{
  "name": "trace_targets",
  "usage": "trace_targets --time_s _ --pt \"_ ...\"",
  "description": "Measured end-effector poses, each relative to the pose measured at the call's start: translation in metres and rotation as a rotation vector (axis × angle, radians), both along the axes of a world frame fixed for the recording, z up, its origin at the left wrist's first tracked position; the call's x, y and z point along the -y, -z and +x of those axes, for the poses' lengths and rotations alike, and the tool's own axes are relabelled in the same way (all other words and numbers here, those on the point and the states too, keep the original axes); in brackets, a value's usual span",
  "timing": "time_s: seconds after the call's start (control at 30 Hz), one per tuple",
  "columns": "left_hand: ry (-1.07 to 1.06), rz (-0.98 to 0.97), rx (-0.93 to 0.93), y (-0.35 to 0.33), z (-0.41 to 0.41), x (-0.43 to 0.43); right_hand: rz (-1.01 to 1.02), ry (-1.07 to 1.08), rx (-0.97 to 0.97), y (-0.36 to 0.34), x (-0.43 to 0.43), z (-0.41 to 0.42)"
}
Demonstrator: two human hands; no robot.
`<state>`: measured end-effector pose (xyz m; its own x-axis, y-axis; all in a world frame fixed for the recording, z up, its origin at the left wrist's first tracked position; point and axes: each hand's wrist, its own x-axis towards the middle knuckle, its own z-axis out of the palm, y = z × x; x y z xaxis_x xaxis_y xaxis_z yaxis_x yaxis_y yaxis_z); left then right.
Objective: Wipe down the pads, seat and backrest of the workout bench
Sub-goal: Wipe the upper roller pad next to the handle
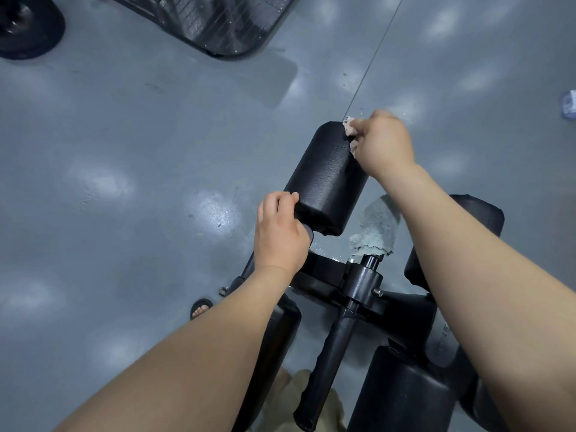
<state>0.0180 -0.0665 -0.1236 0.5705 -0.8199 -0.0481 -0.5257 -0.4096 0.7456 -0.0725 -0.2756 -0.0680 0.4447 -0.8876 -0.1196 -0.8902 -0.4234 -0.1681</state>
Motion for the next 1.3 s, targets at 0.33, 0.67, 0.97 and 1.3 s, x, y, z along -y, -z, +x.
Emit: trace_targets --time_s 0.33,0.67,0.97,1.3 --pt "0.018 0.007 0.006 -0.001 0.000 -0.001 0.006 -0.165 -0.041 -0.001 -0.021 0.001" --pt "-0.117 0.041 -0.170 -0.006 0.001 0.000 0.027 -0.153 -0.014 0.003 -0.052 0.002" --pt "-0.101 0.097 -0.199 -0.002 0.002 0.001 0.199 -0.086 0.090 -0.010 -0.073 -0.004" --pt "-0.073 0.038 -0.135 -0.002 0.001 0.000 0.146 0.316 0.327 0.005 0.000 0.001"
